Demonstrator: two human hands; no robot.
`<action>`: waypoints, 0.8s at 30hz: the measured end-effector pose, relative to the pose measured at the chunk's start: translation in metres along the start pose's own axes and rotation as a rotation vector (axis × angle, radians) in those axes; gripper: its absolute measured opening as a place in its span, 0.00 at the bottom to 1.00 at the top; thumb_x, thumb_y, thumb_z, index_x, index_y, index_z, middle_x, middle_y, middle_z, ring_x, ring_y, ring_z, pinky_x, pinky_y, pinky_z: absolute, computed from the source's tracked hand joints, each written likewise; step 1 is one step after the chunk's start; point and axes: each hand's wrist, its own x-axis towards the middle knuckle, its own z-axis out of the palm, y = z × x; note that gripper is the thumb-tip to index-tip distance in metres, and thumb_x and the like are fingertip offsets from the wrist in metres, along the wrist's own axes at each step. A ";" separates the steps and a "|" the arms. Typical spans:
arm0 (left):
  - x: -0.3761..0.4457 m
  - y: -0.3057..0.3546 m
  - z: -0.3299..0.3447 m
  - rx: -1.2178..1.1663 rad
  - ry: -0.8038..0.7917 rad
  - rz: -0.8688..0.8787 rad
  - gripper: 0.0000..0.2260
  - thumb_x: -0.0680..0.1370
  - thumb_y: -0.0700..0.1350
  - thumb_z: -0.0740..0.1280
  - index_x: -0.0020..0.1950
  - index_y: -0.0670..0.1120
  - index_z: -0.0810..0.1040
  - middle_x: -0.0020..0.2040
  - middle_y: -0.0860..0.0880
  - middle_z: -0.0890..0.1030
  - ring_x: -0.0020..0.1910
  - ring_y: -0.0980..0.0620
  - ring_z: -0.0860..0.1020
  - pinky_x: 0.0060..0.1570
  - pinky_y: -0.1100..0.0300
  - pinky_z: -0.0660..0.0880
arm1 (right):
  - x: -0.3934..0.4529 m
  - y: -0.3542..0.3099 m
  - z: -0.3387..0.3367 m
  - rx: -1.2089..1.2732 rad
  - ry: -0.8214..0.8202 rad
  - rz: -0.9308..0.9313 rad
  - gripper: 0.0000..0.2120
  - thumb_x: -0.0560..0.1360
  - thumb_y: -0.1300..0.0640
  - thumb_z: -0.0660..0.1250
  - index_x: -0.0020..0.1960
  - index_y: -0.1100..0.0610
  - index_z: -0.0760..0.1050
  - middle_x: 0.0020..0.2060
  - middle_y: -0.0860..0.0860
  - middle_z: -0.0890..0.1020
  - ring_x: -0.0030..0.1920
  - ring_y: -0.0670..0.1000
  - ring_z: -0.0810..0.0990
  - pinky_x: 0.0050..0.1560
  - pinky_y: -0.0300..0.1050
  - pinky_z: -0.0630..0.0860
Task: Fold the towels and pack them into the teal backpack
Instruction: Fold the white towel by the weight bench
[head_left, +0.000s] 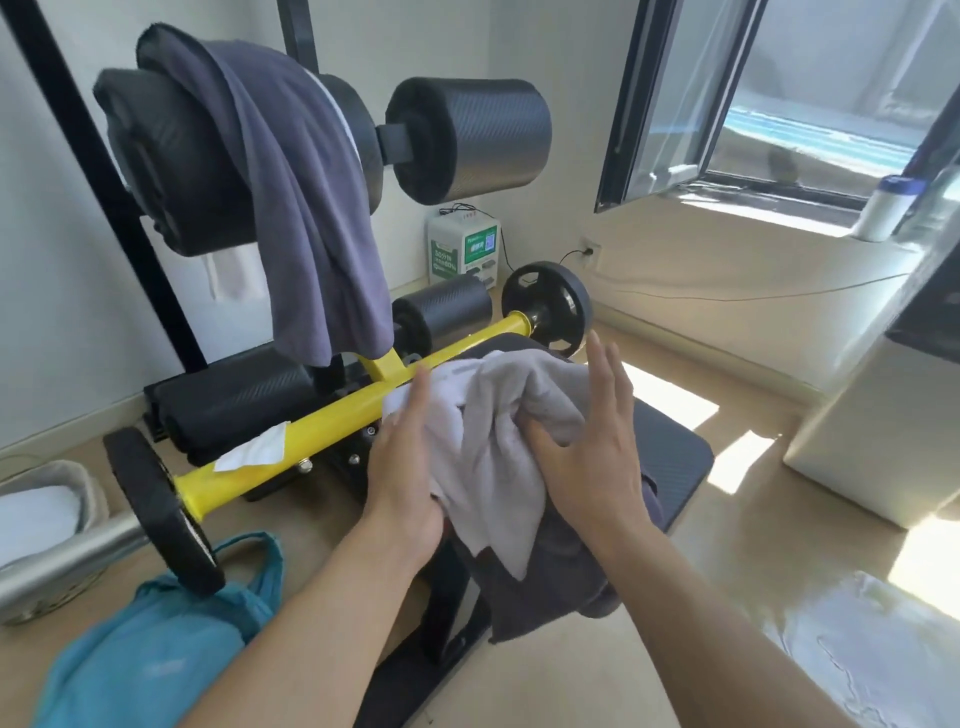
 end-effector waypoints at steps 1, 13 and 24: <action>0.000 -0.003 0.000 0.135 0.023 0.029 0.35 0.63 0.68 0.78 0.64 0.51 0.81 0.55 0.47 0.87 0.55 0.44 0.85 0.52 0.47 0.82 | 0.001 0.000 -0.002 -0.036 0.037 -0.012 0.37 0.80 0.49 0.69 0.79 0.33 0.51 0.81 0.38 0.49 0.80 0.44 0.51 0.72 0.47 0.63; 0.013 0.011 -0.022 -0.006 0.167 0.025 0.32 0.63 0.65 0.78 0.63 0.52 0.83 0.59 0.45 0.85 0.56 0.43 0.85 0.57 0.44 0.81 | -0.018 -0.008 -0.001 -0.363 -0.184 0.011 0.31 0.74 0.46 0.71 0.72 0.35 0.61 0.74 0.40 0.64 0.67 0.53 0.73 0.52 0.52 0.72; 0.002 0.038 -0.051 -0.380 0.021 0.034 0.17 0.83 0.56 0.63 0.67 0.50 0.80 0.54 0.46 0.85 0.52 0.49 0.81 0.57 0.54 0.78 | 0.020 0.011 -0.023 0.022 0.359 0.233 0.19 0.76 0.62 0.64 0.64 0.49 0.74 0.61 0.51 0.75 0.48 0.49 0.73 0.48 0.47 0.70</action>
